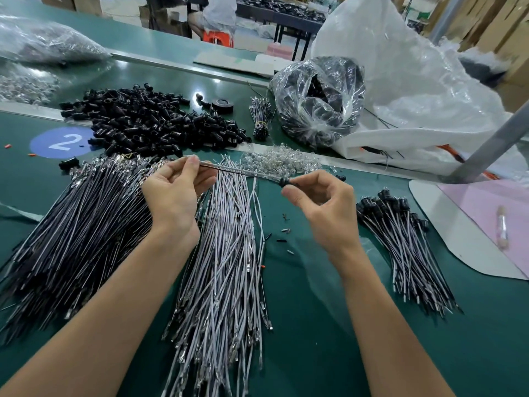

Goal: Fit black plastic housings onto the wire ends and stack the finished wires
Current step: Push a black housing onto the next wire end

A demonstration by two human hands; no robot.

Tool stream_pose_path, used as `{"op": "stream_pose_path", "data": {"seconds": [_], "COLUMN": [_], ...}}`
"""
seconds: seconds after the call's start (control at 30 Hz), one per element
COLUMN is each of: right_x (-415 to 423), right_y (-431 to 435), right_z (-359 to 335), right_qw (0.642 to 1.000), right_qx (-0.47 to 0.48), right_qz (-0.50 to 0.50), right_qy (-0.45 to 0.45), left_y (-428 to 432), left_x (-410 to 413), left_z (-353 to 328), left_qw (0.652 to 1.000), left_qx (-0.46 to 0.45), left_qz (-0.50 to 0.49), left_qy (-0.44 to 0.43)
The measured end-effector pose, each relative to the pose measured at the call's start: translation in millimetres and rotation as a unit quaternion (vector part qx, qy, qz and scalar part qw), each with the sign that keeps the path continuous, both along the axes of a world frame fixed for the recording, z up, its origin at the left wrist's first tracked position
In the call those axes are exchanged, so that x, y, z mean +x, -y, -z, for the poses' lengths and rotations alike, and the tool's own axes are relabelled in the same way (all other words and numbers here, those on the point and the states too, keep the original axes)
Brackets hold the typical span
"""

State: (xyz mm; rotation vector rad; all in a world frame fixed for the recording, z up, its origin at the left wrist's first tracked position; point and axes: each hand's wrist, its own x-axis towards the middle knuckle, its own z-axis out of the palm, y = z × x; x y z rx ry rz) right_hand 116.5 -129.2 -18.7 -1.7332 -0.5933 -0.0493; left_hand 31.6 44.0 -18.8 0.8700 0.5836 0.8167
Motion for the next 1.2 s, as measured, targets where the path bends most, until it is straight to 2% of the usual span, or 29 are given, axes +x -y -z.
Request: {"op": "stream_pose_path", "data": {"seconds": [0.07, 0.13, 0.2, 0.27, 0.3, 0.37, 0.53, 0.63, 0.8, 0.97, 1.2], "right_x": [1, 4, 7, 7, 7, 5, -10, -14, -15, -19, -21], "right_y": [2, 8, 14, 19, 20, 19, -1, -7, -7, -11, -13], "right_z": [-5, -11, -17, -19, -20, -19, -11, -6, -4, -3, -2], "right_qw": [0.984, 0.93, 0.877, 0.844, 0.839, 0.855, 0.916, 0.938, 0.948, 0.961, 0.966], "right_qx": [0.154, 0.314, 0.407, 0.449, 0.45, 0.406, 0.2, 0.143, 0.107, 0.086, 0.097], "right_qz": [-0.037, -0.091, -0.119, -0.135, -0.144, -0.167, -0.227, -0.218, -0.223, -0.203, -0.19], "right_qy": [-0.087, -0.168, -0.226, -0.261, -0.269, -0.277, -0.262, -0.229, -0.198, -0.166, -0.146], "left_y": [3, 8, 13, 15, 15, 16, 22, 24, 23, 19, 26], "left_x": [-1, -2, -4, -4, -3, -2, -1, -1, 1, 2, 1], "left_z": [-1, -3, -2, -1, -1, 0, -1, 1, 2, 2, 2], "left_qw": [0.997, 0.986, 0.972, 0.967, 0.966, 0.961, 0.923, 0.93, 0.936, 0.947, 0.95], "left_qx": [-0.003, 0.039, 0.087, 0.106, 0.116, 0.145, 0.212, 0.193, 0.166, 0.098, 0.126], "left_qz": [0.07, 0.158, 0.212, 0.224, 0.225, 0.233, 0.322, 0.311, 0.308, 0.289, 0.274], "left_qy": [0.01, 0.029, 0.046, 0.055, 0.055, 0.041, 0.006, 0.016, 0.031, 0.104, 0.084]}}
